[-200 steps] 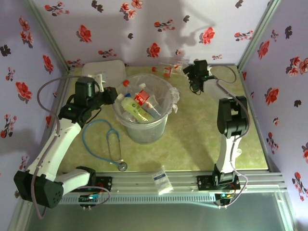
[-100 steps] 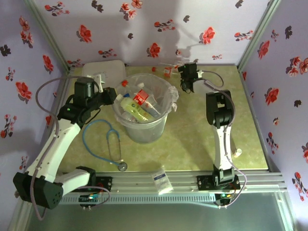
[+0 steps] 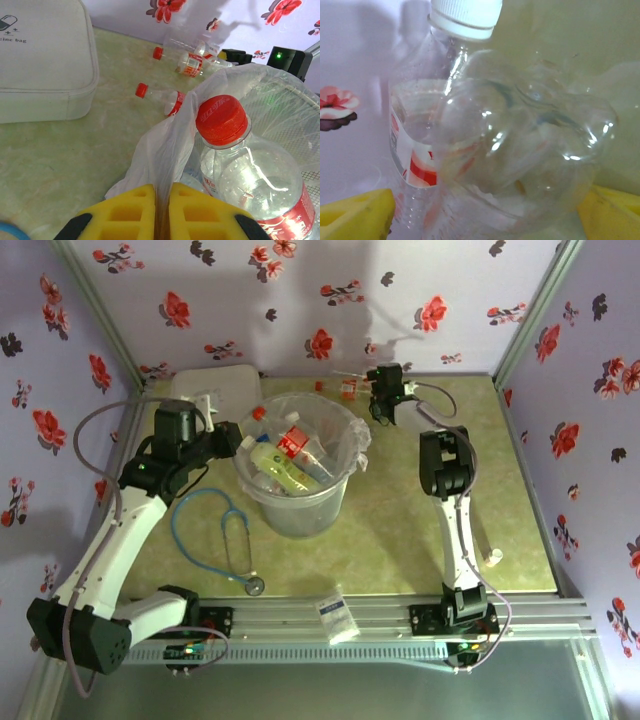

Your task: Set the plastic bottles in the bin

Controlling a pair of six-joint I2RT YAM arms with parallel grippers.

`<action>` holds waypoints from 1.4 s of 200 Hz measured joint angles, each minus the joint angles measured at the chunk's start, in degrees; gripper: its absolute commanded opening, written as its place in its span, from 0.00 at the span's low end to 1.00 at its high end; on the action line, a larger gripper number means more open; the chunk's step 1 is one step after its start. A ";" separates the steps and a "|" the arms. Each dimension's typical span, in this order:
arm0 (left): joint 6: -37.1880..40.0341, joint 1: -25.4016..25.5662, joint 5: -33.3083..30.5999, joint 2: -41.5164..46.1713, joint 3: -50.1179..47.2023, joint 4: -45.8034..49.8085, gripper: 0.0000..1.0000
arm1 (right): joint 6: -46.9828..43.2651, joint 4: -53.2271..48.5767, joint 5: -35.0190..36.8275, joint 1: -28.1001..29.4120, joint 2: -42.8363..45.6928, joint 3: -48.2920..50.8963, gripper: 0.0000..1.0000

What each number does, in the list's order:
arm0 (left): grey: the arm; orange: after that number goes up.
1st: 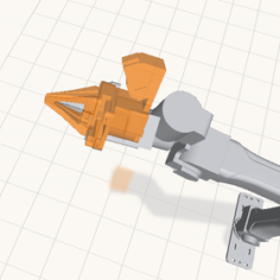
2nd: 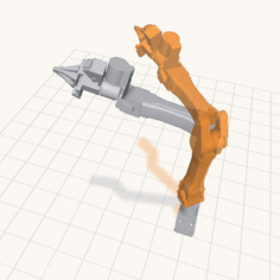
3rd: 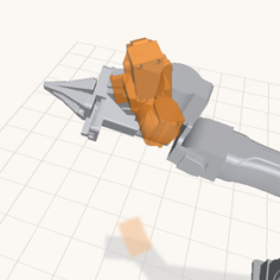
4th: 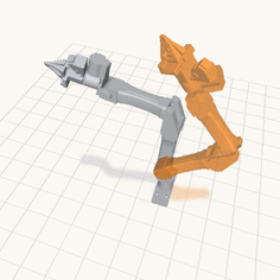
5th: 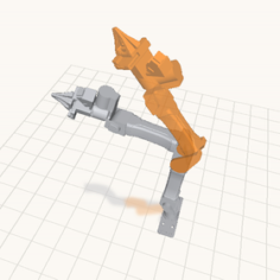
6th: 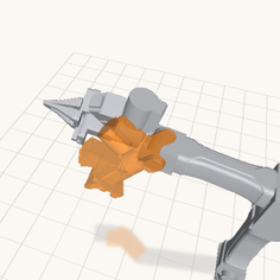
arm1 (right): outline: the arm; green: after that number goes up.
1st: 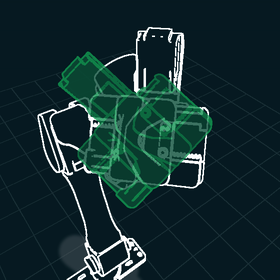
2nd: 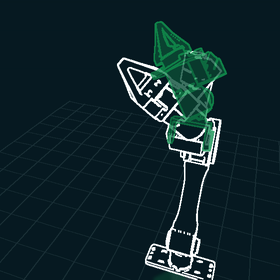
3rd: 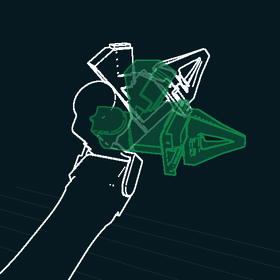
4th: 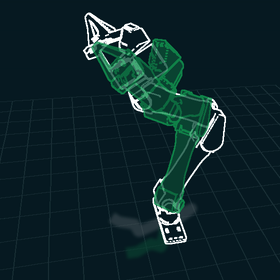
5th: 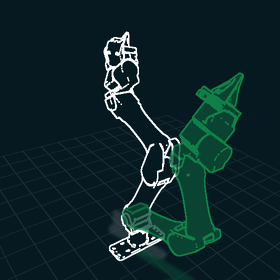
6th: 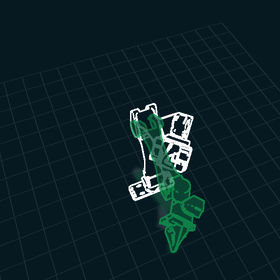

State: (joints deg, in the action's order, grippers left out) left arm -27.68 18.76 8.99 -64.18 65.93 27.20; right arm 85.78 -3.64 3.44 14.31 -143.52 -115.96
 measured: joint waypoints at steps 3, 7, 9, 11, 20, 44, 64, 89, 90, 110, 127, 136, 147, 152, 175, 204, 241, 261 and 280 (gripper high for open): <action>0.02 0.00 0.00 -0.04 0.04 0.11 0.11 | 0.00 -0.11 0.04 -0.04 -0.07 -0.20 0.92; 0.02 0.00 0.02 -0.07 0.09 0.13 0.11 | 0.07 -0.28 0.07 -0.07 -0.15 -0.46 0.91; 0.02 0.00 0.00 -0.09 0.11 0.15 0.11 | 0.09 -0.37 0.07 -0.09 -0.22 -0.61 0.91; 0.02 0.00 0.00 -0.13 0.15 0.24 0.11 | 0.15 -0.50 0.09 -0.11 -0.24 -0.68 0.90; 0.13 0.00 0.00 -0.33 0.37 0.44 0.11 | 0.42 -0.81 0.09 -0.17 -0.52 -0.90 0.89; 0.42 0.00 -0.02 -0.87 0.92 0.81 0.11 | 0.90 -1.22 -0.04 -0.55 -0.81 -0.98 0.80; 0.66 0.00 -0.07 -1.09 1.11 0.94 0.11 | 1.40 -1.03 -0.24 -0.94 -0.79 -0.15 0.72; 0.68 0.00 -0.24 -1.11 1.11 0.94 0.11 | 1.90 1.81 -0.39 -1.60 0.90 4.00 0.64; 0.70 0.00 -0.24 -1.11 1.11 0.94 0.11 | 1.90 1.92 -0.37 -1.64 0.98 4.15 0.63; 0.83 0.00 -0.26 -1.11 1.11 0.94 0.11 | 1.64 4.02 -0.02 -2.78 4.00 9.38 0.55; 0.85 0.00 -0.28 -1.11 1.11 0.94 0.11 | 1.33 5.57 0.46 -4.11 6.97 14.49 0.53; 0.85 0.00 -0.28 -1.11 1.11 0.92 0.11 | 1.29 6.45 0.50 -4.87 8.57 17.11 0.53; 0.85 0.00 -0.37 -1.11 1.11 0.92 0.11 | 1.27 8.28 0.52 -5.75 10.64 21.00 0.53; 0.87 0.00 -0.39 -1.11 1.11 0.92 0.11 | 1.27 9.18 0.66 -6.12 11.96 23.28 0.53; 0.98 -0.02 -0.42 -1.11 1.11 0.92 0.11 | 1.16 12.85 1.49 -7.67 18.29 33.90 0.52; 1.09 -0.13 -0.42 -1.11 1.09 0.90 0.11 | -0.02 16.09 2.71 -9.94 26.53 45.68 0.51; 1.25 -0.24 -0.39 -1.11 1.03 0.72 0.11 | -3.17 17.49 3.76 -13.57 35.04 53.90 0.50; 1.27 -0.28 -0.39 -1.11 1.03 0.72 0.11 | -6.45 17.00 4.94 -15.02 39.98 55.34 0.49; 1.29 -0.28 -0.37 -1.11 1.03 0.72 0.11 | -11.19 15.80 6.08 -15.30 45.31 55.36 0.48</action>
State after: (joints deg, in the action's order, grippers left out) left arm -26.39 18.48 8.62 -65.30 66.96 27.92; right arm 74.59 12.16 9.52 -0.99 -98.21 -60.60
